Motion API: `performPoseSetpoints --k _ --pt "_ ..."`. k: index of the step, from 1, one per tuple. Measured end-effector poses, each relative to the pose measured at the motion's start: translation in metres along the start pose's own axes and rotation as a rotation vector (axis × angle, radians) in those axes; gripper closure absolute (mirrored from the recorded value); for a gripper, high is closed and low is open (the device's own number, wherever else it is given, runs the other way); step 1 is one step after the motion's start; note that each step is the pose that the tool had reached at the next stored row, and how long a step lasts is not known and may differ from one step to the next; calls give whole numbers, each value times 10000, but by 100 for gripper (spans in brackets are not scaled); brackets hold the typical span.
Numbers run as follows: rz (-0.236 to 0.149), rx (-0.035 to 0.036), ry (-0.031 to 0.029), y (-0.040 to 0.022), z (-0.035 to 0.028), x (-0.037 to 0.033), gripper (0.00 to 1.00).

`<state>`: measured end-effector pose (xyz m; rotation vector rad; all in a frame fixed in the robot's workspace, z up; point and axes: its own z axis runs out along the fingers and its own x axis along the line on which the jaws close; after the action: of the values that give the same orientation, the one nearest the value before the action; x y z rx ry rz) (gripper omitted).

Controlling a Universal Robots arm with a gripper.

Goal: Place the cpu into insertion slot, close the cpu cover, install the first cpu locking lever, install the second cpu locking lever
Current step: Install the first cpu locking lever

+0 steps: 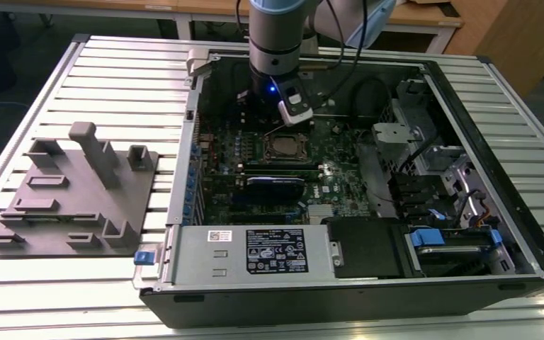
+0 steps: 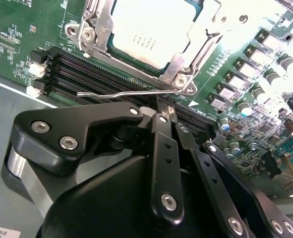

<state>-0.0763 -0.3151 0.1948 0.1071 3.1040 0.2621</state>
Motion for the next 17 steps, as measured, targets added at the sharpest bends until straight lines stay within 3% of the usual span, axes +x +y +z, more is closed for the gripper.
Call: performPoseSetpoints --k 4,11,17 --pt "0 10 8 3 -31 1 89" --pt "1 18 8 -3 -34 0 89" --pt "-2 94 3 -19 -36 -1 89"
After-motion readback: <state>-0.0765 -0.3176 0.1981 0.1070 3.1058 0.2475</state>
